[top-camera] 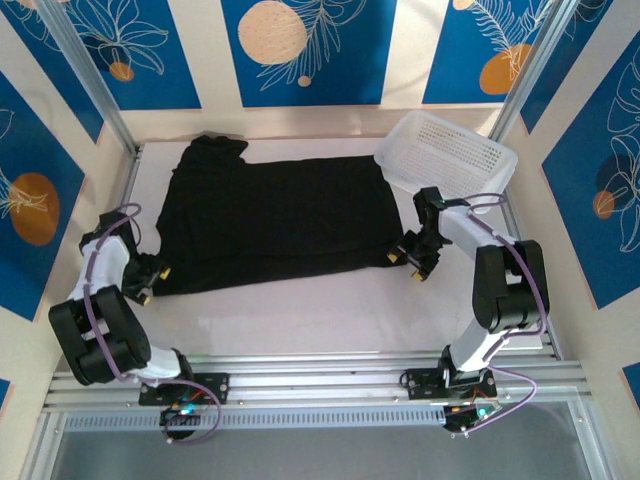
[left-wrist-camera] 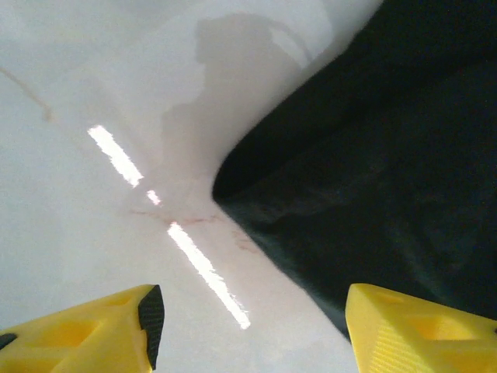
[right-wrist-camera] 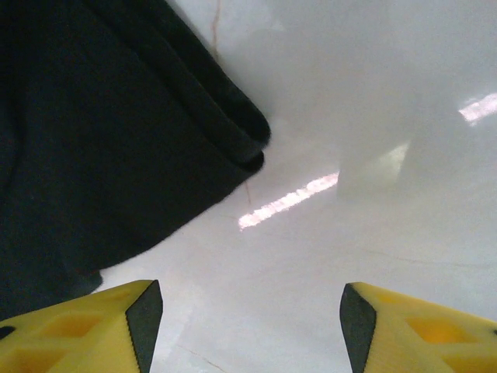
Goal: Fold and stack the t-shirts
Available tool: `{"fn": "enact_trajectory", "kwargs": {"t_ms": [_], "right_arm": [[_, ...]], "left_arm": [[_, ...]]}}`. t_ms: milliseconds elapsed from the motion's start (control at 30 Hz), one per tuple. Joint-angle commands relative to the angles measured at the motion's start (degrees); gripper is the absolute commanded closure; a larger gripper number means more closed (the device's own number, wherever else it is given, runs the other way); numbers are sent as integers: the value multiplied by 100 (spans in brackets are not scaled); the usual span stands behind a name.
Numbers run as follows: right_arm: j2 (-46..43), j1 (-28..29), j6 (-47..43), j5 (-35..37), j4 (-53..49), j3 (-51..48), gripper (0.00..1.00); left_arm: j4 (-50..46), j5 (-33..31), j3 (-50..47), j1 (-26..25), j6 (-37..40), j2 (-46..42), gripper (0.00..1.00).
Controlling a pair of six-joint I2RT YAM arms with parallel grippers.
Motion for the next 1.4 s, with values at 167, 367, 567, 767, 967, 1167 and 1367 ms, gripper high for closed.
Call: {"fn": "enact_trajectory", "kwargs": {"t_ms": [167,367,567,767,967,1167,1367], "right_arm": [[508,-109,-43,-393,524,64,42],[947,-68,-60,-132,626,395,48],[1290,-3,-102,131,524,805,78],[924,125,16,522,0,660,100],[89,310,349,380,-478,-245,100],[-508,393,409,462,-690,-1054,100],[-532,378,477,286,-804,-1207,100]], "left_arm": [[931,598,-501,28,-277,720,53],[1284,648,-363,29,-258,1057,64],[1327,221,-196,28,-242,1187,100],[862,-322,-44,30,-110,696,100],[398,-658,-546,29,-21,-174,100],[258,-973,-1386,28,-117,-874,100],[350,-1097,-1505,33,-236,-1018,100]]}}
